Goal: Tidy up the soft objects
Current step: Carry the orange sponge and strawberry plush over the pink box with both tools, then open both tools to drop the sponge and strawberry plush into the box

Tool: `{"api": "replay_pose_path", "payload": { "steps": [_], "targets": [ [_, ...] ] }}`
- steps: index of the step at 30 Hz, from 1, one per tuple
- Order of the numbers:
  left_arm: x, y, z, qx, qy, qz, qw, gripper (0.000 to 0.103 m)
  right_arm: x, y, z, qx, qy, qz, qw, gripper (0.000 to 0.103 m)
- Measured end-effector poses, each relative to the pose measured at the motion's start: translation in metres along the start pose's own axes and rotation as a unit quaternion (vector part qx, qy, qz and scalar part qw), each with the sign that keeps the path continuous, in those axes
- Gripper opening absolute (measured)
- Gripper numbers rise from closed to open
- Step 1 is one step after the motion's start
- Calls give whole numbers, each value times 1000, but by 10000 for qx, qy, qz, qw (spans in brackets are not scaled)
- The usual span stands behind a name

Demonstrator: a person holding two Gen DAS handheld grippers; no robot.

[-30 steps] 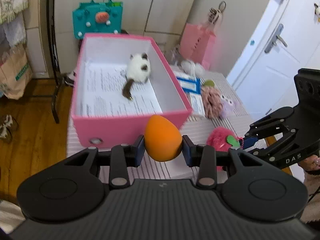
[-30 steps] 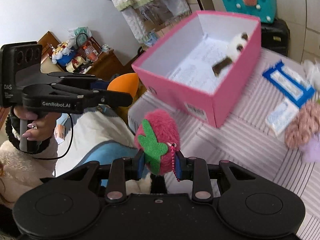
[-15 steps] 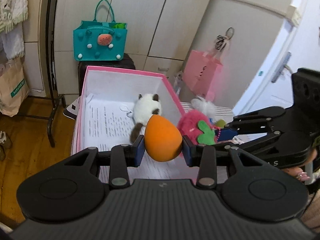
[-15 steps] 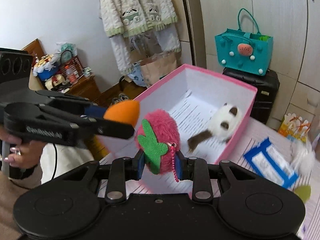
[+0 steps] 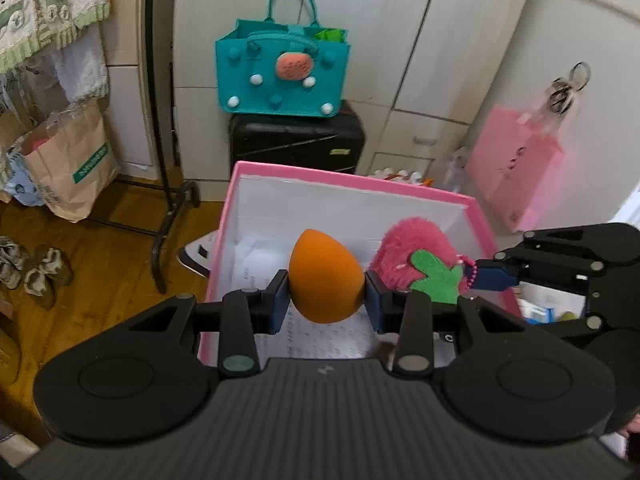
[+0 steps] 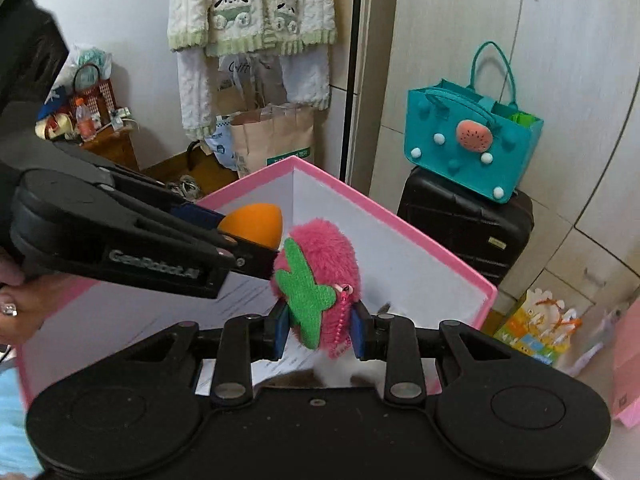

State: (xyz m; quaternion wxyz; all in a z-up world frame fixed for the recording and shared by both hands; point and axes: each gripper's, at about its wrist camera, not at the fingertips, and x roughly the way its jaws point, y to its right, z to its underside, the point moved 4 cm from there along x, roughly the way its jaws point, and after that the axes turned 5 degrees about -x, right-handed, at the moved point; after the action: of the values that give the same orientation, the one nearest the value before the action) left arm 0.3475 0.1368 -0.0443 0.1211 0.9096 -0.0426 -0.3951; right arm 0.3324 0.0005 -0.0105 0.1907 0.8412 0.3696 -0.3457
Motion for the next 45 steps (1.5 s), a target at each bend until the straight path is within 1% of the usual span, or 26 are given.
{"api": "replay_pose_path", "payload": {
  "steps": [2,3,5,7,9,12,14,18,20,22,27,30,36,39,41,43,45],
  "targets": [
    [3,-4,-1,-59,118,-126,9998,38,7,0,-3,88,-3,-41,10000,35],
    [3,-3,-2,-28,219,-202,9996,38,9,-2,-4,57,-4,-63,10000,35],
    [3,0,-2,123,372,-309,9988,38,13,-7,-5,-126,-25,38,9999,35],
    [5,3,-5,221,405,-365,9983,38,19,-7,-7,-248,-66,146,9996,35],
    [6,6,-8,308,437,-423,9977,38,24,-4,-8,-222,-113,171,9995,35],
    [11,9,-9,467,396,-531,9967,38,34,3,-8,-109,-223,37,9997,37],
    [16,11,-6,552,427,-668,9953,39,40,6,-8,-71,-299,-26,9995,37],
    [17,12,-4,559,464,-661,9952,46,47,7,-6,-100,-399,64,9991,41],
    [14,12,-6,571,517,-572,9954,49,45,7,-5,-75,-348,58,9994,44],
    [10,11,-6,568,578,-562,9951,50,42,7,-5,-59,-284,34,9996,45],
    [-10,10,-2,625,740,-470,9942,51,20,9,-4,195,-24,-5,9998,45],
    [-28,11,1,789,840,-415,9925,52,3,11,-2,363,86,5,9993,46],
    [-63,12,13,1001,710,-283,9920,53,-41,7,10,589,209,-9,9980,47],
    [-84,15,21,1053,590,-72,9927,53,-66,3,19,716,262,-114,9970,47],
    [-98,20,27,1100,480,145,9927,55,-84,0,24,775,309,-225,9963,49],
    [-115,27,35,1197,383,378,9914,55,-105,-6,29,741,414,-317,9959,51],
    [-131,35,44,1334,343,509,9892,55,-125,-11,34,690,560,-359,9954,51]
  ]
}}
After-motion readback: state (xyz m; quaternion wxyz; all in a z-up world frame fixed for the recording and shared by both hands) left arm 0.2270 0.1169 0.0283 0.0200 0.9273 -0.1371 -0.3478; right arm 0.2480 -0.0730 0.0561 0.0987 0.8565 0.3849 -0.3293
